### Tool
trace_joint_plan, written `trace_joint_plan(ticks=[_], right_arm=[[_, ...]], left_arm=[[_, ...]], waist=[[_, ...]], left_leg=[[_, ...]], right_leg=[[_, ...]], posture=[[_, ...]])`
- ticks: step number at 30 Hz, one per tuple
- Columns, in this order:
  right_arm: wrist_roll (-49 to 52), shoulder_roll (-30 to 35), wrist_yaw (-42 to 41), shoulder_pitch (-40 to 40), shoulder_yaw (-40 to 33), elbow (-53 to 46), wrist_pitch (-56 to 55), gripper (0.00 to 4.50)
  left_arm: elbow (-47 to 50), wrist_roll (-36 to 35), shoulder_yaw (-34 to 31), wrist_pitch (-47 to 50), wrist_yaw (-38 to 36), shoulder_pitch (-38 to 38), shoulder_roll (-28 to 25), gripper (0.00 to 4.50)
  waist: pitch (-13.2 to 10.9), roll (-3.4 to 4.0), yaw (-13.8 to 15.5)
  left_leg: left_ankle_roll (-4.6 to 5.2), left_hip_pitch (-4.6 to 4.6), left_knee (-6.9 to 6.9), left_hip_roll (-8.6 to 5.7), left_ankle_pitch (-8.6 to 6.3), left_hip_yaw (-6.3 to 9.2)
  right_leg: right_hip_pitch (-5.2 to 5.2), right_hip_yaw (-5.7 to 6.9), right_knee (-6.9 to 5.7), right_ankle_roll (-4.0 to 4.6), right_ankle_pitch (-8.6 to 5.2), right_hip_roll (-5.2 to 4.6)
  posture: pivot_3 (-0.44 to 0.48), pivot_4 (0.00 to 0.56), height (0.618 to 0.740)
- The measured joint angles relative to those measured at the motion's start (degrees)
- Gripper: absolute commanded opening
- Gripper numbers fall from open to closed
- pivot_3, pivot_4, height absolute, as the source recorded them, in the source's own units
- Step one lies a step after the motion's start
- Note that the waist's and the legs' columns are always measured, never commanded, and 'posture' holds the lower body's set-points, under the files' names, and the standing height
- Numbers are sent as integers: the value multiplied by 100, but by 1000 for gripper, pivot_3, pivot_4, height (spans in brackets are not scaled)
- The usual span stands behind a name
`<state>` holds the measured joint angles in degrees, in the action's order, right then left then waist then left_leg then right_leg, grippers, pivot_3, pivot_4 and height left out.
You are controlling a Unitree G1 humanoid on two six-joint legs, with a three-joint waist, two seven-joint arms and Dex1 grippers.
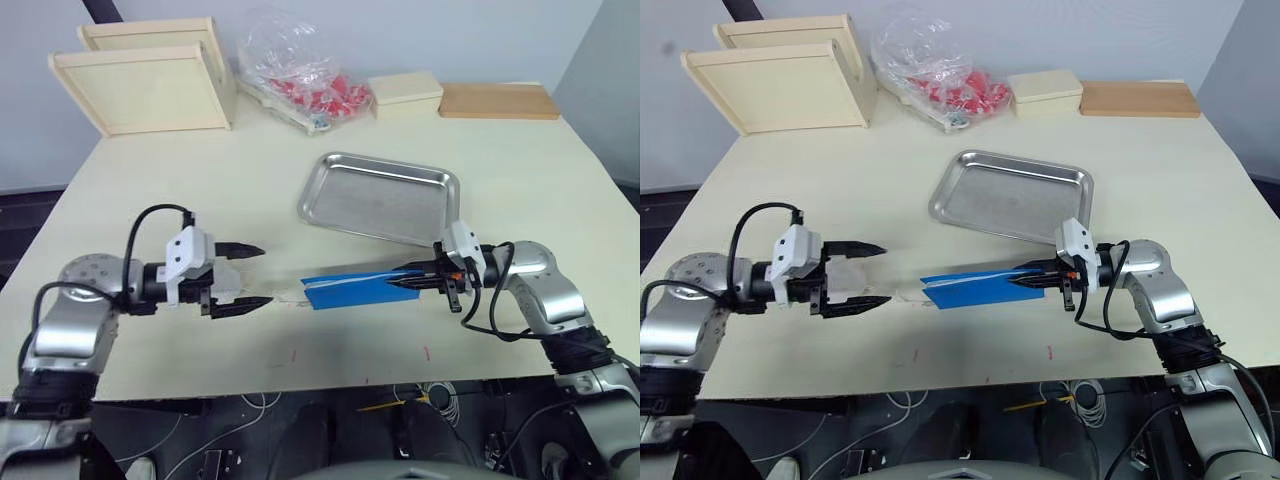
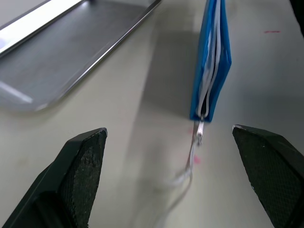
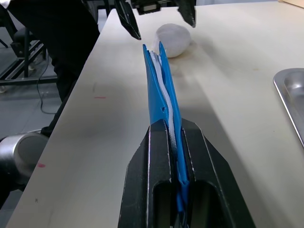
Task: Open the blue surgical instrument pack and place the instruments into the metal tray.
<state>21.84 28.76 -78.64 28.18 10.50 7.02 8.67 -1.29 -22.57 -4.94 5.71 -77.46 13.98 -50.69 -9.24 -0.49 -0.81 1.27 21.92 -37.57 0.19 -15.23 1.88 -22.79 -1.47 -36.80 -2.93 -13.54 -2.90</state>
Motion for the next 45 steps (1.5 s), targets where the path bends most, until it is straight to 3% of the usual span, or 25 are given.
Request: trace_joint_plan(ticks=[15,18,21,22,23,25,26,31,34,41,45], right_arm=[[14,23,-41,1,5,-55,113,0],[11,25,-42,0,5,-57,112,0],[10,25,-28,0,5,-59,112,0],[9,25,-20,0,5,-60,112,0],[8,25,-16,0,5,-60,112,0],[7,26,-9,0,4,-61,113,0],[7,27,-7,0,4,-63,114,0],[20,68,39,-6,3,-131,219,0],[96,134,53,-7,2,-174,481,1019],[667,596,86,-311,-170,-886,1598,4462],[1520,683,295,-326,-653,-1362,2555,4462]], left_arm=[[-1121,338,840,-283,-284,1261,993,4454],[-1191,382,955,-326,-375,1322,1069,3684],[-1202,380,1027,-297,-536,1321,1158,2278],[-1200,373,1028,-268,-580,1319,1158,1608],[-1191,358,1028,-240,-622,1310,1158,1417],[-1162,277,1028,-126,-725,1252,1160,366],[-1139,236,1027,-73,-753,1219,1160,73],[-1039,124,1014,138,-784,1121,1161,73],[-1002,108,1011,161,-768,1096,1189,0],[-1059,123,1007,136,-630,1097,1387,0],[-1151,194,1007,93,-597,1161,1474,0]], waist=[[-2,-4,1],[-2,-4,1],[-2,-5,1],[-2,-5,1],[-2,-5,1],[-2,-5,0],[-2,-5,0],[-2,-5,3],[-2,-5,6],[-2,-6,19],[-2,-6,21]], left_leg=[[0,3,-3,-6,0,2],[1,2,-3,-7,0,3],[1,3,-4,-6,0,4],[1,2,-4,-6,0,4],[1,2,-4,-6,0,4],[1,3,-4,-5,0,4],[1,3,-4,-5,1,4],[0,2,-5,-2,1,6],[1,3,-5,-2,1,6],[1,6,-6,-1,0,11],[1,6,-12,-1,0,12]], right_leg=[[0,0,-2,-1,0,7],[0,0,-3,-1,0,8],[0,0,-4,-1,0,8],[0,0,-4,0,0,8],[0,1,-4,-1,0,8],[0,1,-4,0,0,8],[0,1,-4,0,0,8],[0,1,-4,-1,0,8],[0,1,-4,0,0,8],[1,2,-3,0,0,7],[2,3,-4,-1,0,6]], posture=[[0,150,740],[0,150,740],[0,150,740],[0,150,740],[0,150,740],[0,150,740],[0,150,740],[0,150,740],[0,150,740],[0,150,740],[0,150,740]])
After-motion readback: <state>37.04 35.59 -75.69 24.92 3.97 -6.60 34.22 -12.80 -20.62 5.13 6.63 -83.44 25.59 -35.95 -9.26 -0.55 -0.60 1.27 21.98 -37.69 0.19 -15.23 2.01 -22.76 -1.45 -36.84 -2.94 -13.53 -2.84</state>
